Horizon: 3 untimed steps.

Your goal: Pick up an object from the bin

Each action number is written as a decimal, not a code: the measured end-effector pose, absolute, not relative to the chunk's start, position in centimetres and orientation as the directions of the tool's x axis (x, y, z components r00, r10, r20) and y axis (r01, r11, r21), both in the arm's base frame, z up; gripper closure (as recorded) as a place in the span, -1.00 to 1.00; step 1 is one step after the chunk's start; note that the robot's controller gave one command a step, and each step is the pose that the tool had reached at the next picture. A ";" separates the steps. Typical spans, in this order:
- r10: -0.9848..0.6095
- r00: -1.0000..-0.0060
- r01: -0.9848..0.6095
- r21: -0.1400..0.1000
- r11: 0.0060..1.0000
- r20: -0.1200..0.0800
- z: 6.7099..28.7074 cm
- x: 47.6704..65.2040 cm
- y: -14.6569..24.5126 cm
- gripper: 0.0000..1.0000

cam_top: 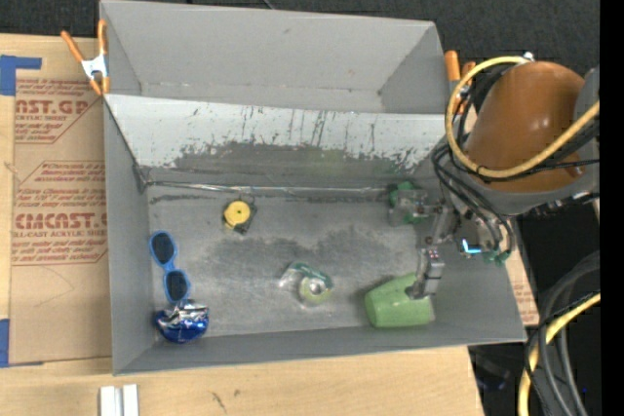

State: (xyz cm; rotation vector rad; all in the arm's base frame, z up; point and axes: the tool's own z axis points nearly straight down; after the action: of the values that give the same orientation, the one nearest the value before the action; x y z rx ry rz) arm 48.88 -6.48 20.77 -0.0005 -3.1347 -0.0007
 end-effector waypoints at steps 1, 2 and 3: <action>-0.232 -0.973 -0.232 -0.002 0.973 -0.006 24.8 52.5 -9.5 -1.00; -0.375 -0.927 -0.375 0.002 0.927 0.008 9.2 50.6 -9.0 -1.00; -0.395 -0.919 -0.395 -0.007 0.919 -0.003 8.1 48.6 -9.6 -1.00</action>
Offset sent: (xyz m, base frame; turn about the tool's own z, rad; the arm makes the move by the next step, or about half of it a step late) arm 0.0343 -0.0303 0.0391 -0.2339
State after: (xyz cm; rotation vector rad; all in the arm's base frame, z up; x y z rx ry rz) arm 48.59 -9.58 8.06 0.6338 -3.0813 0.0096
